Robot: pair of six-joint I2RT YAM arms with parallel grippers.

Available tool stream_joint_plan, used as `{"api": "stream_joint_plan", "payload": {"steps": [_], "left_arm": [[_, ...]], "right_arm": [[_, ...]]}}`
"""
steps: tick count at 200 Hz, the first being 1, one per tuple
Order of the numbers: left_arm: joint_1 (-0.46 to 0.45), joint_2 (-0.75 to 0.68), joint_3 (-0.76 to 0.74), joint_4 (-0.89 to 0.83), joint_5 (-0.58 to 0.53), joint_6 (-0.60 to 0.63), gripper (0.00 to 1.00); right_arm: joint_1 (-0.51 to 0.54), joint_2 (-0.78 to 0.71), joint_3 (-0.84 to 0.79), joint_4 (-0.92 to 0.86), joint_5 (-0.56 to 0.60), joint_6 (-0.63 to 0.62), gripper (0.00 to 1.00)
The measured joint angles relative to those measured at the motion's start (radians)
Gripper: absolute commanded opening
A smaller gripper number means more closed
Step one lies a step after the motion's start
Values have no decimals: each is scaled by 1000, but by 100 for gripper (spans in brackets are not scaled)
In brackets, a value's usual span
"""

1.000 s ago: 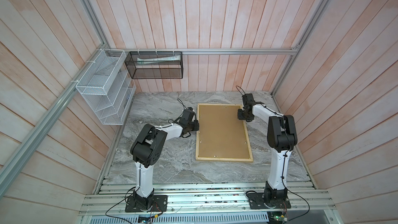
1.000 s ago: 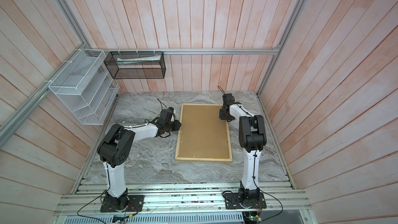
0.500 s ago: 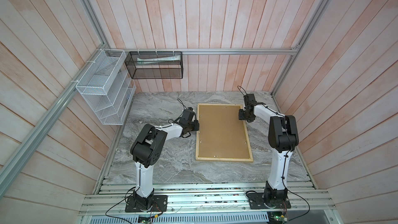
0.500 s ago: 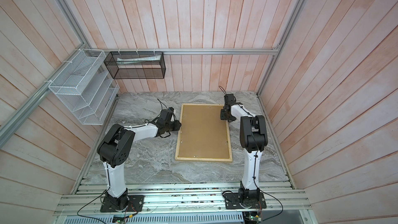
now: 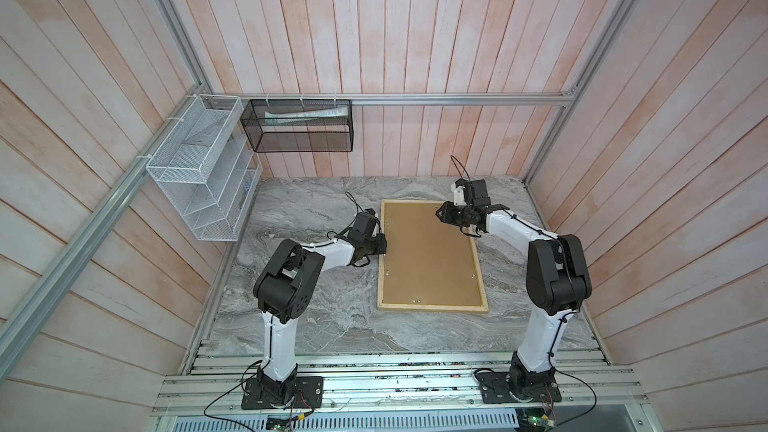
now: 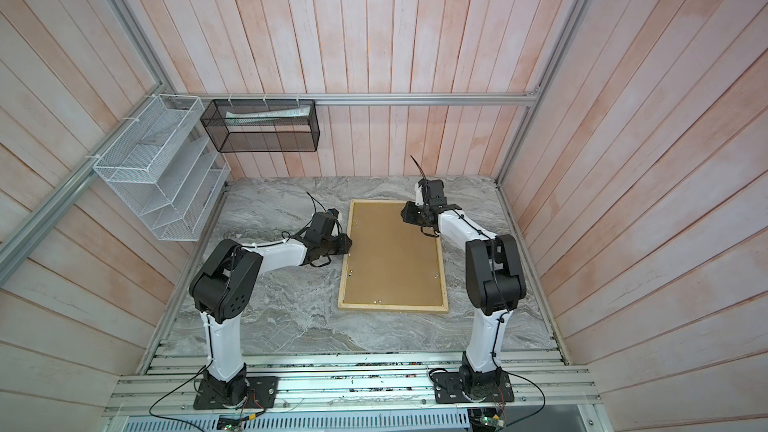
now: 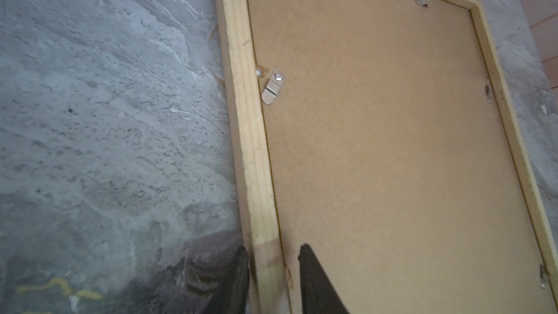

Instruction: Put the photo into the frame

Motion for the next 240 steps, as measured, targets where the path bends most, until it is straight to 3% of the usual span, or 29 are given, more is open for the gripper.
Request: {"api": "stream_joint_plan", "payload": {"steps": [30, 98, 153, 240], "left_arm": [[0, 3, 0, 0, -2, -4, 29], [-3, 3, -11, 0, -2, -36, 23], [-5, 3, -14, 7, -7, -49, 21], [-16, -1, -20, 13, -30, -48, 20]], "right_arm": [[60, 72, -5, 122, -121, 88, 36], [187, 276, 99, 176, -229, 197, 35], [212, 351, 212, 178, -235, 294, 41], [216, 430, 319, 189, -221, 433, 41]]}}
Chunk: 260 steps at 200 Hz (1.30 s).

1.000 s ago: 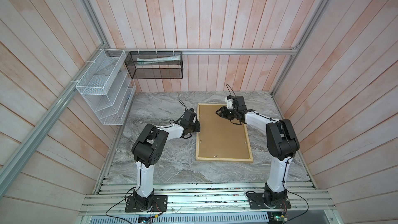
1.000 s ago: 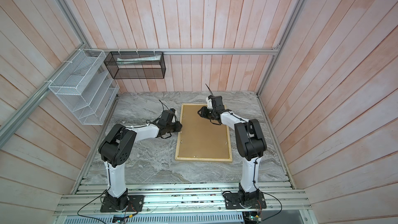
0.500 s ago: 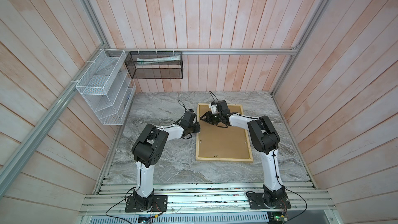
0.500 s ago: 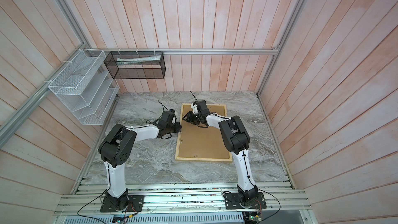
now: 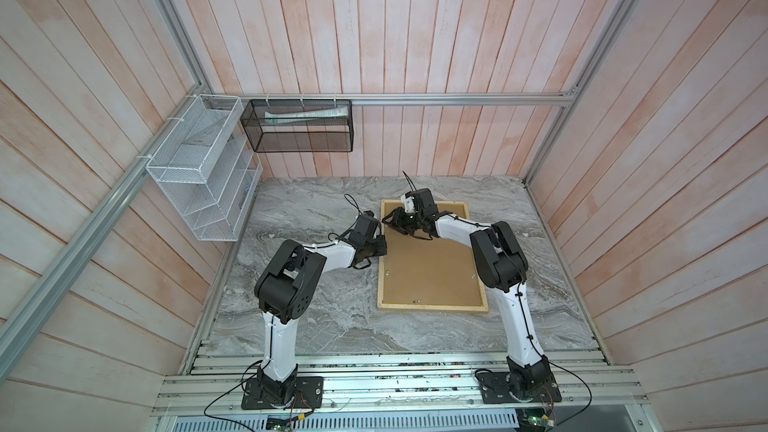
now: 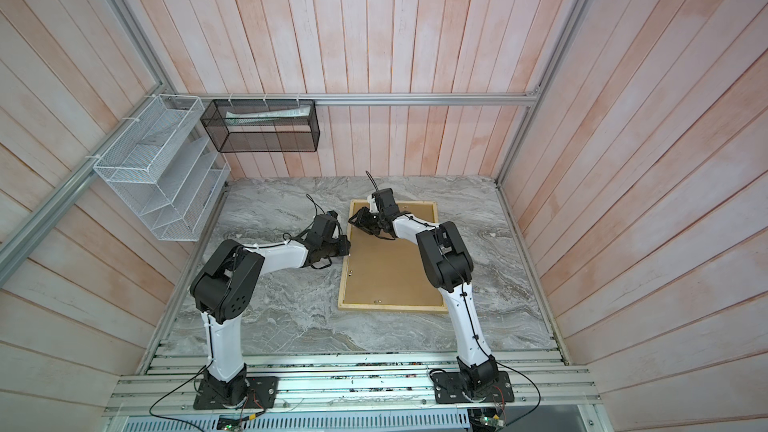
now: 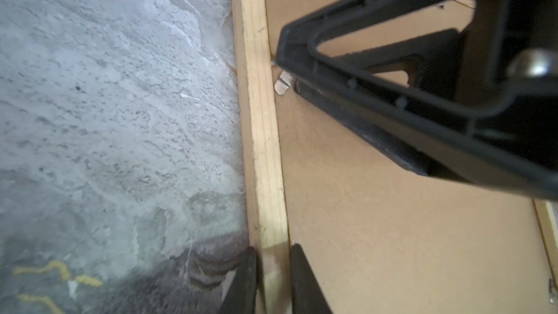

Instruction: Put the photo into the frame

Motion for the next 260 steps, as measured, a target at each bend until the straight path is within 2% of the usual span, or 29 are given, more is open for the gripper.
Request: {"api": "stream_joint_plan", "payload": {"steps": [60, 109, 156, 196, 235, 260], "left_arm": [[-2, -2, -12, 21, -5, 0, 20], [-2, -2, -15, 26, -4, 0, 20], [-2, -2, -15, 26, -2, 0, 20], [-1, -2, -16, 32, -7, 0, 20], [2, -2, -16, 33, -24, 0, 21], [0, -2, -16, 31, -21, 0, 31]], "right_arm": [[-9, 0, -64, 132, -23, 173, 41], [-6, -12, -134, 251, 3, 290, 41], [2, -14, -147, 274, 37, 385, 41], [18, -14, -115, 226, 84, 395, 41], [45, 0, -39, 117, 153, 354, 41], [48, -3, -39, 108, 167, 328, 41]]}}
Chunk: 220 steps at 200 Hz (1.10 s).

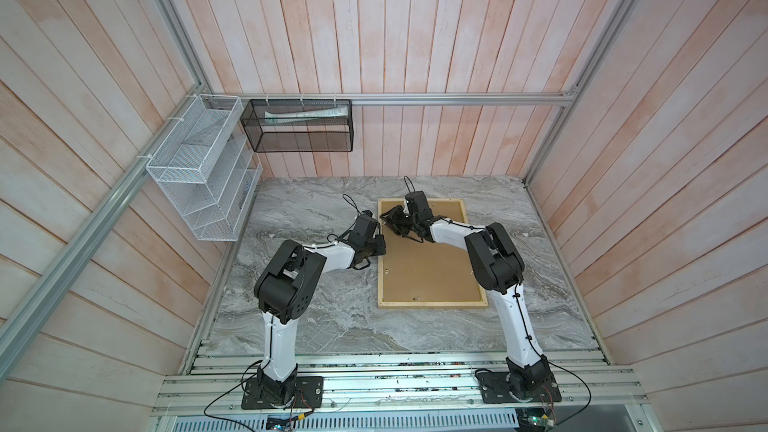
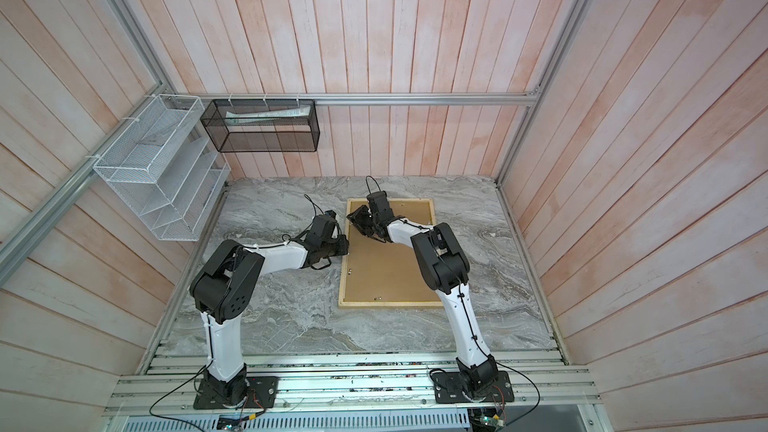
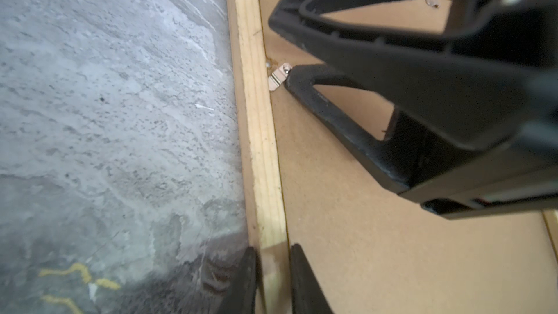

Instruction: Put the photo into the frame

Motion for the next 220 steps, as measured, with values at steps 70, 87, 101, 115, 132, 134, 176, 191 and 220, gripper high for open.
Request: {"api": "stream_joint_plan", "payload": {"steps": [70, 87, 101, 115, 132, 134, 176, 191, 220], "left_arm": [[-8, 0, 3, -22, -4, 0, 28], [-6, 0, 4, -23, -6, 0, 26], [-6, 0, 6, -26, -9, 0, 25], [-4, 0, 9, -31, -11, 0, 23], [-3, 0, 12, -37, -11, 0, 22], [-3, 0, 13, -37, -11, 0, 22], [-3, 0, 16, -45, -11, 0, 23], [-6, 0, 16, -44, -2, 0, 22], [-11, 0, 16, -44, 0, -1, 20]], "right_arm": [[-3, -2, -16, 27, -38, -65, 41], [-10, -2, -29, 50, -65, -68, 41], [-11, -4, -50, 78, -93, -67, 41], [-8, -6, -61, 95, -122, -68, 41], [-5, -6, -61, 91, -137, -75, 41], [-5, -6, -61, 90, -137, -75, 41], [-4, -18, -91, 109, -103, -39, 41], [2, -39, -123, 121, -71, -9, 41], [3, -48, -131, 119, -45, 42, 41]]}}
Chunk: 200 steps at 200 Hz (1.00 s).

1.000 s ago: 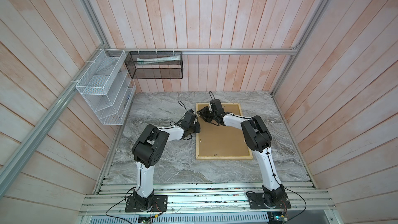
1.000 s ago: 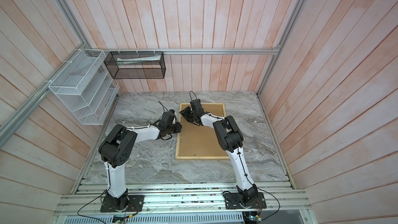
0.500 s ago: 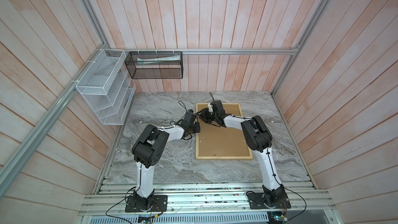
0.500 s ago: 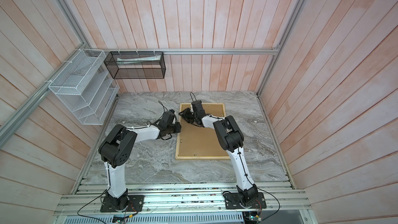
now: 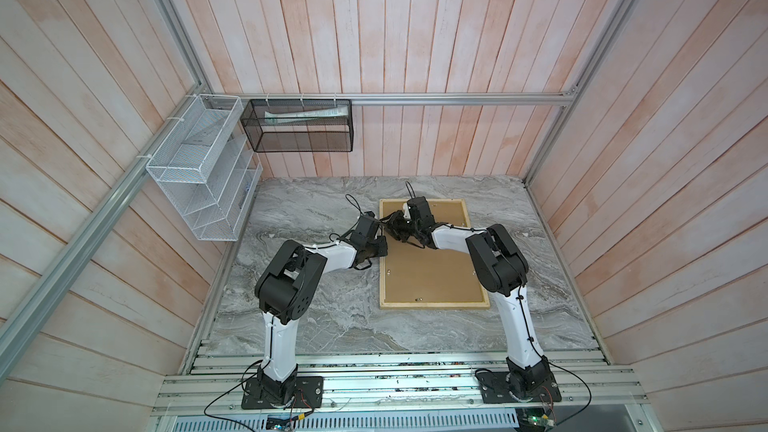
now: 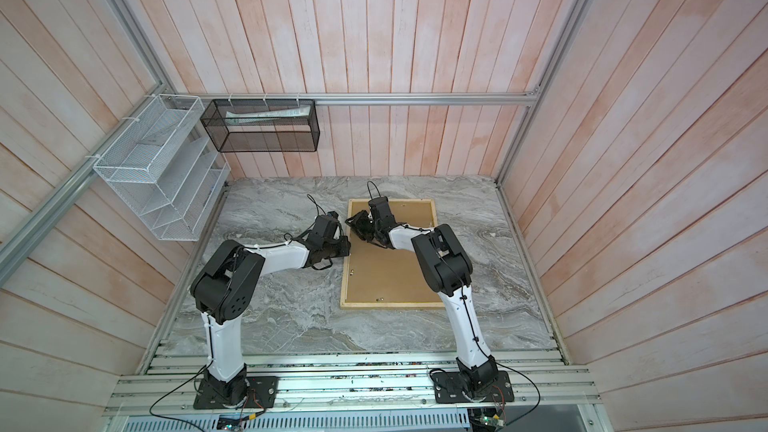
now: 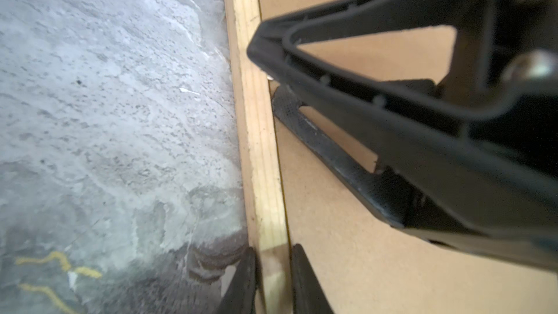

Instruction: Put the photo into the frame

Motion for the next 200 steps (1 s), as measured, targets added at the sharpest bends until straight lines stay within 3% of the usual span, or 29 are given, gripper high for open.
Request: {"api": "stream_joint_plan", "payload": {"steps": [69, 200], "left_arm": [[0, 0, 0, 0, -1, -3, 20], [-3, 0, 0, 0, -3, 8, 19]], "right_arm": [[8, -13, 8, -42, 69, 80, 41], [19, 39, 173, -246, 131, 151, 40]]}}
